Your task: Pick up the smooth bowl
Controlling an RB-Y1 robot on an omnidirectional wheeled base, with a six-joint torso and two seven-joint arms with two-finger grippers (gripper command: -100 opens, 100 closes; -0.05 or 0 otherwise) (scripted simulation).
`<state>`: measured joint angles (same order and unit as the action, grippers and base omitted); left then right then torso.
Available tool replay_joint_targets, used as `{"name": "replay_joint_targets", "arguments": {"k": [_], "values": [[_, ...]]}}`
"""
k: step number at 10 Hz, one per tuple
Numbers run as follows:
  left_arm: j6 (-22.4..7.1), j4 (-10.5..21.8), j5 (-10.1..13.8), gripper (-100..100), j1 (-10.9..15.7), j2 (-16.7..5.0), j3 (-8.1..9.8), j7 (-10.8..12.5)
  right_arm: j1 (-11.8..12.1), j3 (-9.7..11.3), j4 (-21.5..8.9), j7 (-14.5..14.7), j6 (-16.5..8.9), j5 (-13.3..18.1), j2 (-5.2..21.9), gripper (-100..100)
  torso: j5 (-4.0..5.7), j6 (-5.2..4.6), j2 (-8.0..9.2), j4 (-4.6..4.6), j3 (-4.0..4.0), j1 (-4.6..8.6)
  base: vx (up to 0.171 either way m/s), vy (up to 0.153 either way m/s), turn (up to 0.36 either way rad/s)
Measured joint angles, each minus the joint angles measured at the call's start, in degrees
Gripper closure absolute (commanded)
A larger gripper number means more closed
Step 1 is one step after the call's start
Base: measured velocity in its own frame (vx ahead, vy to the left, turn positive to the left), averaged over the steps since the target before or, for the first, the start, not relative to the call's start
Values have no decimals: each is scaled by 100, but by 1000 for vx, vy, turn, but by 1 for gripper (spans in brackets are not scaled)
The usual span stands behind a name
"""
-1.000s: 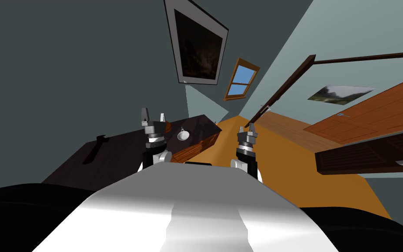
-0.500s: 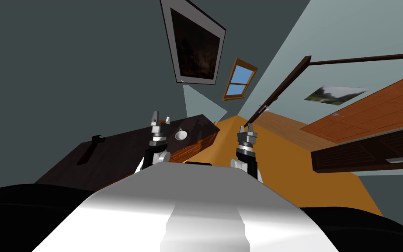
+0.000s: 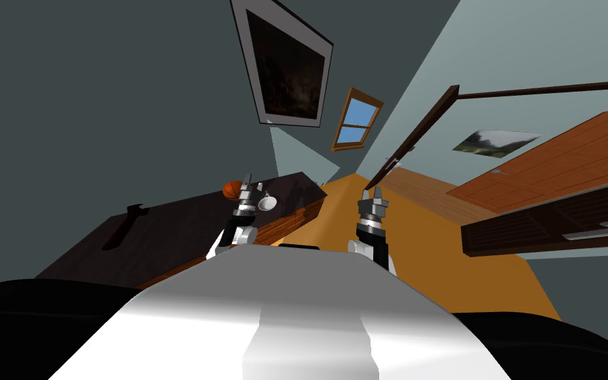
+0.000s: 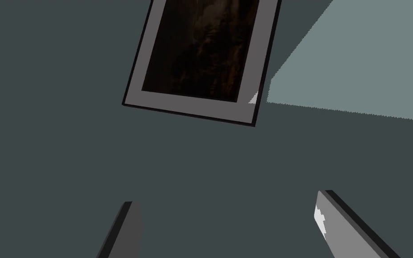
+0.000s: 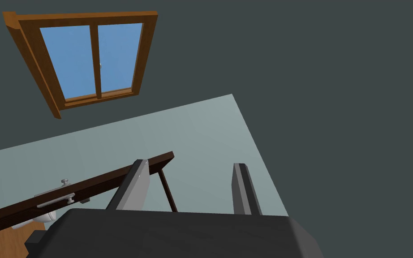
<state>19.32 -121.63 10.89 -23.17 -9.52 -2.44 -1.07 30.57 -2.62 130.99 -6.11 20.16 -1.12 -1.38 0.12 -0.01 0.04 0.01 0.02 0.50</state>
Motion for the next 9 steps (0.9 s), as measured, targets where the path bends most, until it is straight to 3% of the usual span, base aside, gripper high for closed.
{"name": "replay_joint_targets", "arguments": {"k": [1,7,9], "values": [[-130,227,49,-100,72,-42,16,28,0,0,0,0,0,0,0,0,0,0,5,1,3,1,-15,-105,-3],[-970,796,322,-100,325,-234,208,218,1,0,0,0,0,0,0,0,-3,1,-11,-2,-6,-15,13,-90,-22],[-1293,1048,365,-100,433,-189,217,242,1,-1,0,0,0,0,1,0,-4,2,-12,-2,-6,-22,20,-62,-8]]}}
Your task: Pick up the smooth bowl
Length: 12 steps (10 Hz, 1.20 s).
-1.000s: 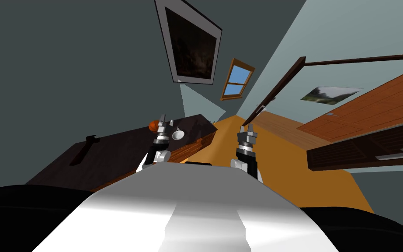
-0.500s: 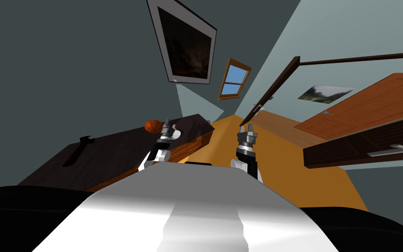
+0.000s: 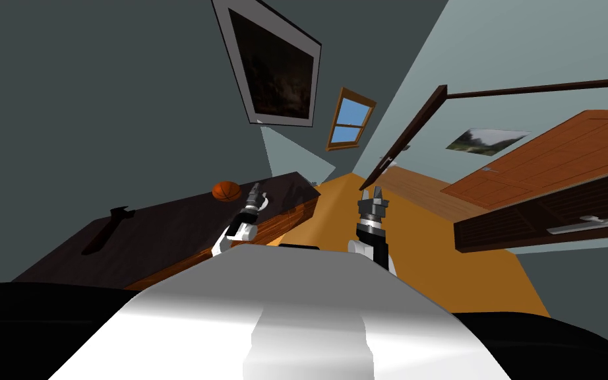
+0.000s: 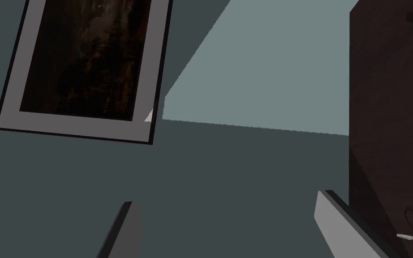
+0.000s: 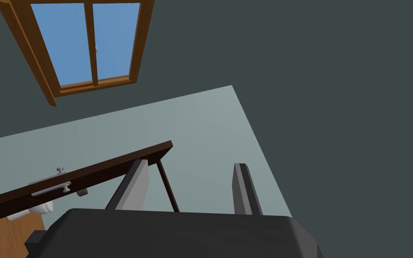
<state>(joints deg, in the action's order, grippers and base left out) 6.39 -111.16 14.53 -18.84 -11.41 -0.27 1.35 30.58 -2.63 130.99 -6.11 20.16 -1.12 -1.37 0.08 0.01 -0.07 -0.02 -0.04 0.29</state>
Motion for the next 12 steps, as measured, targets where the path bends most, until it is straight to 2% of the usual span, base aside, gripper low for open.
{"name": "replay_joint_targets", "arguments": {"k": [1,2,7,9,10,12], "values": [[-105,240,39,-100,122,-25,34,36,0,0,0,0,0,0,0,0,-3,-1,-2,0,-1,-9,34,-63,-28],[-233,395,94,-100,130,-66,66,94,0,0,0,0,0,0,0,0,-2,0,-4,-1,-2,-8,30,-46,2],[-859,848,209,-100,348,-103,200,242,0,-1,0,0,0,0,1,0,-4,0,-2,0,-1,-20,27,-30,-3],[-1141,1252,300,-100,528,-195,284,358,0,-1,0,0,0,0,1,0,-5,0,-9,-2,-5,-20,42,-30,2],[-1270,1285,308,-100,523,-182,310,390,0,-1,0,0,0,0,1,0,-5,1,-6,-1,-4,-22,46,-22,4],[-1554,1650,373,-100,665,-235,392,497,1,-1,0,0,0,0,1,0,-6,1,-15,-3,-8,-27,55,-10,7]]}}
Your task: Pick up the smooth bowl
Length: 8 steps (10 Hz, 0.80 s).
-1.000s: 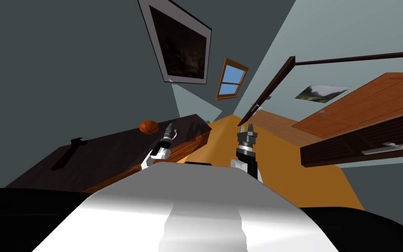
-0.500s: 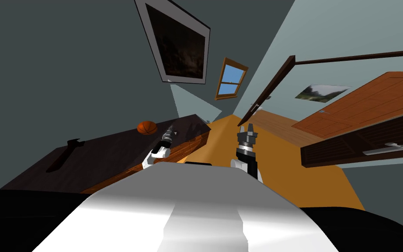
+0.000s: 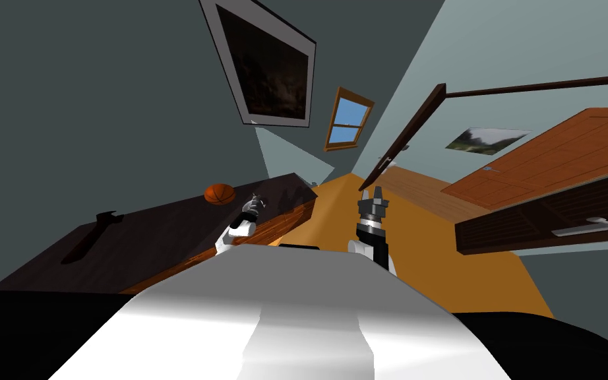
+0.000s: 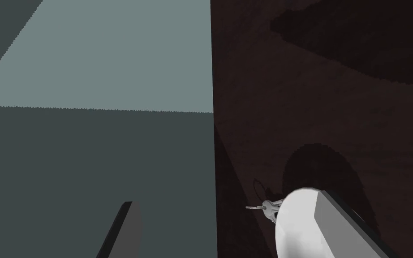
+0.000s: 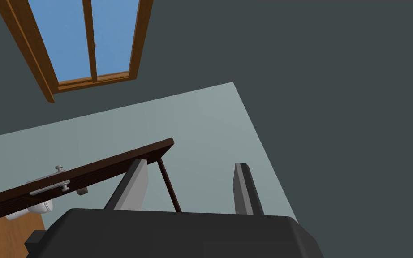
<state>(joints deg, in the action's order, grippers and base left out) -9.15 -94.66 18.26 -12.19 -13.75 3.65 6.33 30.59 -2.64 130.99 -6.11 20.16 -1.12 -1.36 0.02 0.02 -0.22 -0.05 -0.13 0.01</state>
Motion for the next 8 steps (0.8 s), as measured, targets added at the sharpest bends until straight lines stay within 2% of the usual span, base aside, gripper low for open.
{"name": "replay_joint_targets", "arguments": {"k": [6,8], "values": [[-819,526,81,-100,201,-72,227,253,0,0,0,0,0,0,0,0,-1,1,3,1,2,-5,45,0,8],[-954,910,139,-100,378,-144,274,335,0,0,0,0,0,0,0,0,-2,0,3,1,2,-11,68,17,11]]}}
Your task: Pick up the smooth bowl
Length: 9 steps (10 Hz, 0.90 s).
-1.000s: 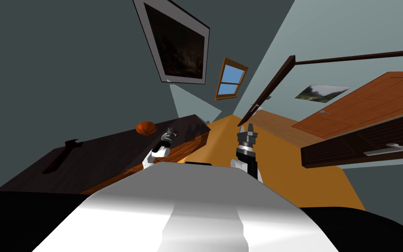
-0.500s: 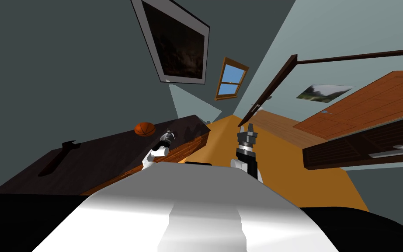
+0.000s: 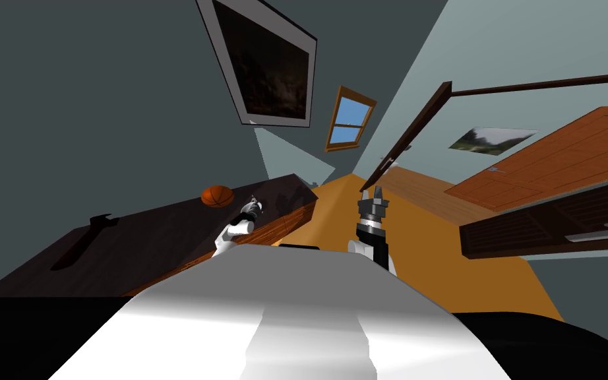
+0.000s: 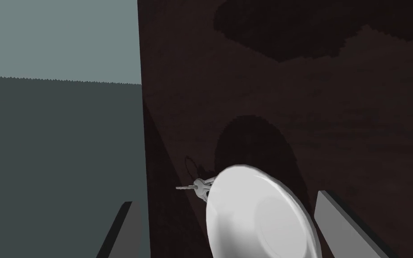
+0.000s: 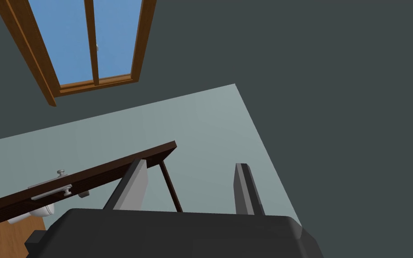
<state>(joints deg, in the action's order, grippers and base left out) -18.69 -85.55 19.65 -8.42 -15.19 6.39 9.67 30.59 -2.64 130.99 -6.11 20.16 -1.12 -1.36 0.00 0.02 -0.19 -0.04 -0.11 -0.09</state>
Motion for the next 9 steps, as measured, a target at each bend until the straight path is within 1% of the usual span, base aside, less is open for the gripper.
{"name": "replay_joint_targets", "arguments": {"k": [1,2,5,6,7,8,9], "values": [[-139,200,31,-100,74,-42,56,70,0,0,0,0,0,0,0,0,0,1,-8,-2,-5,-3,62,17,6],[-263,269,34,-100,93,-50,90,114,0,0,0,0,0,0,0,0,0,0,-4,-1,-3,-1,56,16,8],[-643,633,69,-100,218,-116,212,267,0,0,0,0,0,0,0,0,0,0,0,0,-1,-1,57,16,8],[-746,742,123,-100,234,-176,237,307,0,0,0,0,0,0,0,0,0,1,2,0,1,1,63,12,16],[-869,947,160,-100,320,-232,276,359,0,0,0,0,0,0,0,0,0,0,-2,0,-1,0,84,19,9],[-1014,1066,180,-100,334,-272,319,417,0,0,0,0,0,0,0,0,0,1,-8,-2,-4,-2,86,28,10],[-1168,1238,173,-100,418,-307,365,480,0,0,0,0,0,0,0,0,-1,0,-11,-2,-6,-5,76,28,4]]}}
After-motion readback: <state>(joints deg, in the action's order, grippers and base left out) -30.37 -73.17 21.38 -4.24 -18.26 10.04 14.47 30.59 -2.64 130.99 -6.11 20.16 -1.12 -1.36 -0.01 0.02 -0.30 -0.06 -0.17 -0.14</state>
